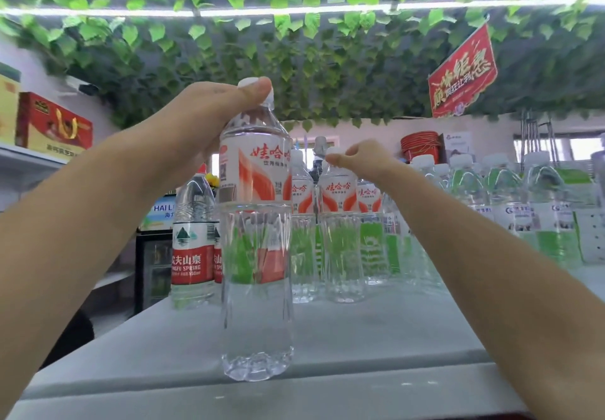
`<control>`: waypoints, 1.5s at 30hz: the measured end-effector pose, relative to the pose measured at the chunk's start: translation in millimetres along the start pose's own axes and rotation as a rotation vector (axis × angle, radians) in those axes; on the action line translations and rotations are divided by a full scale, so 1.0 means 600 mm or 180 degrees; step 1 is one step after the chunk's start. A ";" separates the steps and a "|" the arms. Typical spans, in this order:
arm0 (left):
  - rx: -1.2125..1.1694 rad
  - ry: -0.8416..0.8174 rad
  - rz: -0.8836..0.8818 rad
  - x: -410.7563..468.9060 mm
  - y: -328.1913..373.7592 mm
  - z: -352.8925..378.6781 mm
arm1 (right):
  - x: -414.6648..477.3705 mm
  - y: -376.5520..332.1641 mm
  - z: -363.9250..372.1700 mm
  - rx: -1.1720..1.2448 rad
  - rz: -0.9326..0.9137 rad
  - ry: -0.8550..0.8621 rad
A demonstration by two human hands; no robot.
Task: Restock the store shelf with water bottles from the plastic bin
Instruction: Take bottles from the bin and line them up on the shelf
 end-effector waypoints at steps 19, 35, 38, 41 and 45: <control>0.0016 -0.0084 0.0149 -0.025 0.016 0.011 | -0.015 -0.004 0.011 -0.1159 0.0064 0.0346; -0.0075 -0.0135 0.0484 -0.133 0.071 0.045 | -0.386 -0.185 0.027 0.2453 -0.0177 0.0166; -0.0262 -0.0210 0.0537 -0.147 0.067 0.054 | -0.427 -0.219 0.040 0.2038 -0.0319 0.0079; -0.0367 -0.0278 0.0626 -0.156 0.070 0.060 | -0.450 -0.243 0.058 0.2121 -0.0285 -0.0067; -0.0370 -0.0167 0.0698 -0.167 0.074 0.062 | -0.464 -0.243 0.072 0.2555 0.0036 0.0255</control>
Point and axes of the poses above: each hand's wrist, its own x-axis towards the middle knuckle, its own z-axis out of the palm, y = z × x, the point moved 7 cm from there along x, towards the middle knuckle, and after that the axes turned 12 degrees about -z, right-handed, at the moved point
